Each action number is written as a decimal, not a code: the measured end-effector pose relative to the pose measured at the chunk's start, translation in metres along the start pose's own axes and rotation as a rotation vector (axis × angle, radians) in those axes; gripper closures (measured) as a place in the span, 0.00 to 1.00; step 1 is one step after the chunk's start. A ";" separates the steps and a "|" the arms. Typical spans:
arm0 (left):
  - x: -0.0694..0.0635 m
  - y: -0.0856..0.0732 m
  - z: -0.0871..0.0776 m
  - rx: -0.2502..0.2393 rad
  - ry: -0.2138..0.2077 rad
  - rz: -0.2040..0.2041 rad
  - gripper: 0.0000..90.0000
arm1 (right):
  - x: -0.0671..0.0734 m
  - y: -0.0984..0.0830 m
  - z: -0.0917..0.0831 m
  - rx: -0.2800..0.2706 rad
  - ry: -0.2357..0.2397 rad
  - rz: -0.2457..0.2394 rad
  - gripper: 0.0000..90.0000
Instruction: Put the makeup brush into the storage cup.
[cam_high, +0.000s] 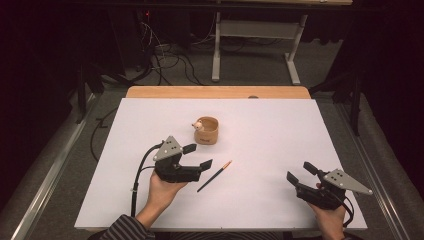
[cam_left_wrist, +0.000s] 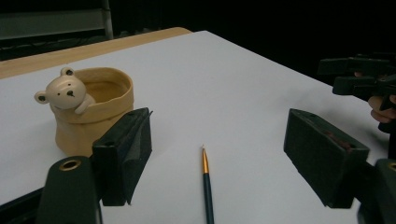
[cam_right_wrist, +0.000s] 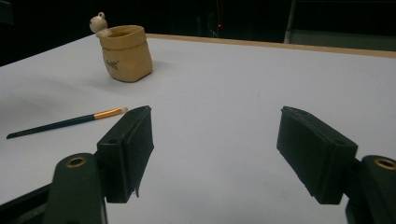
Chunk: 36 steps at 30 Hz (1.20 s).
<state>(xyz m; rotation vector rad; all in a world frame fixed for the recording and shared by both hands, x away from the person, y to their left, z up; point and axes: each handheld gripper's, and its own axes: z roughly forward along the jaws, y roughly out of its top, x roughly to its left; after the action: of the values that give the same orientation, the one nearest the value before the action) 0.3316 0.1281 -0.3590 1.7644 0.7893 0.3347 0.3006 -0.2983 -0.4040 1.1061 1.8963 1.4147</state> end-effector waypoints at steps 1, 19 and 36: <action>-0.001 0.001 0.003 0.000 -0.003 0.001 0.27 | 0.000 0.000 0.000 0.000 0.001 0.000 0.32; -0.008 0.016 0.029 0.000 -0.027 0.011 0.27 | 0.001 0.000 0.000 0.000 0.004 -0.003 0.32; -0.019 0.027 0.056 0.058 -0.035 0.056 0.27 | 0.002 0.000 0.000 -0.002 0.016 -0.014 0.33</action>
<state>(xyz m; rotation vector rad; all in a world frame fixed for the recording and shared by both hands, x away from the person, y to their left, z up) 0.3591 0.0702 -0.3499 1.8445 0.7319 0.3198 0.2993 -0.2965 -0.4040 1.0822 1.9093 1.4214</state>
